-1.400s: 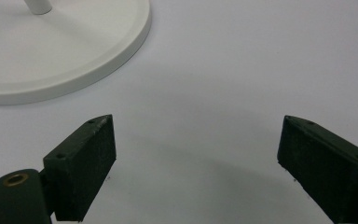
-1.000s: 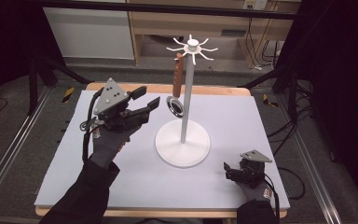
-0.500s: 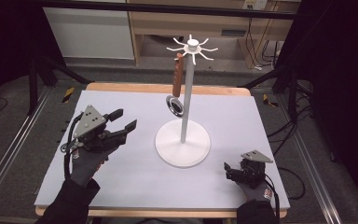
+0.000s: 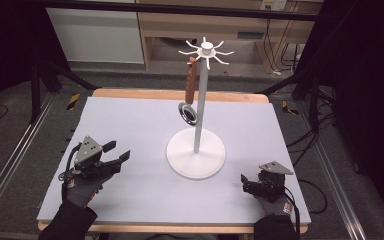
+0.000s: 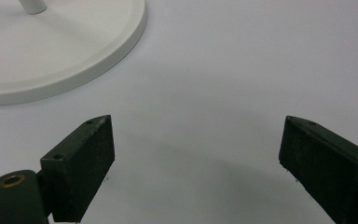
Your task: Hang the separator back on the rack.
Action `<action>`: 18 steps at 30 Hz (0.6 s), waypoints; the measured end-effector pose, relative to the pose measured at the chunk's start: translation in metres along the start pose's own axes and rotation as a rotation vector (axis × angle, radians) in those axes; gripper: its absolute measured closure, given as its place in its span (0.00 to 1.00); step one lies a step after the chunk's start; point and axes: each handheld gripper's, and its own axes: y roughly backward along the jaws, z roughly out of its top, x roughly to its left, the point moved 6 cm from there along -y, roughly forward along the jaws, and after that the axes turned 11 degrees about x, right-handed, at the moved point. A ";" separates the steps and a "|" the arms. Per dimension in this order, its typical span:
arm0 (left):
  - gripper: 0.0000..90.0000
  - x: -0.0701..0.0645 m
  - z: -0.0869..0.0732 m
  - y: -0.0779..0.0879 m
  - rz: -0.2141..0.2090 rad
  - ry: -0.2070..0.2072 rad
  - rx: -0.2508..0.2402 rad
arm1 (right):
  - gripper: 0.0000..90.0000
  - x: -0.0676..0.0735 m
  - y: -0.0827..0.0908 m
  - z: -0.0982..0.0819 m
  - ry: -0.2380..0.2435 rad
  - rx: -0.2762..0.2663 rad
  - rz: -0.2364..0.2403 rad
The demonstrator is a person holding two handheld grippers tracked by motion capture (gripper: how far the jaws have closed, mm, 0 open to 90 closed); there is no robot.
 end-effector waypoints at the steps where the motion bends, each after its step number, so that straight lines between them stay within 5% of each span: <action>1: 0.42 0.003 -0.005 -0.002 0.010 0.000 0.020 | 0.12 0.000 0.000 0.000 -0.001 -0.001 0.002; 18: 0.39 0.042 -0.061 -0.007 0.116 0.107 0.073 | 0.11 -0.007 -0.003 -0.003 -0.011 0.011 -0.025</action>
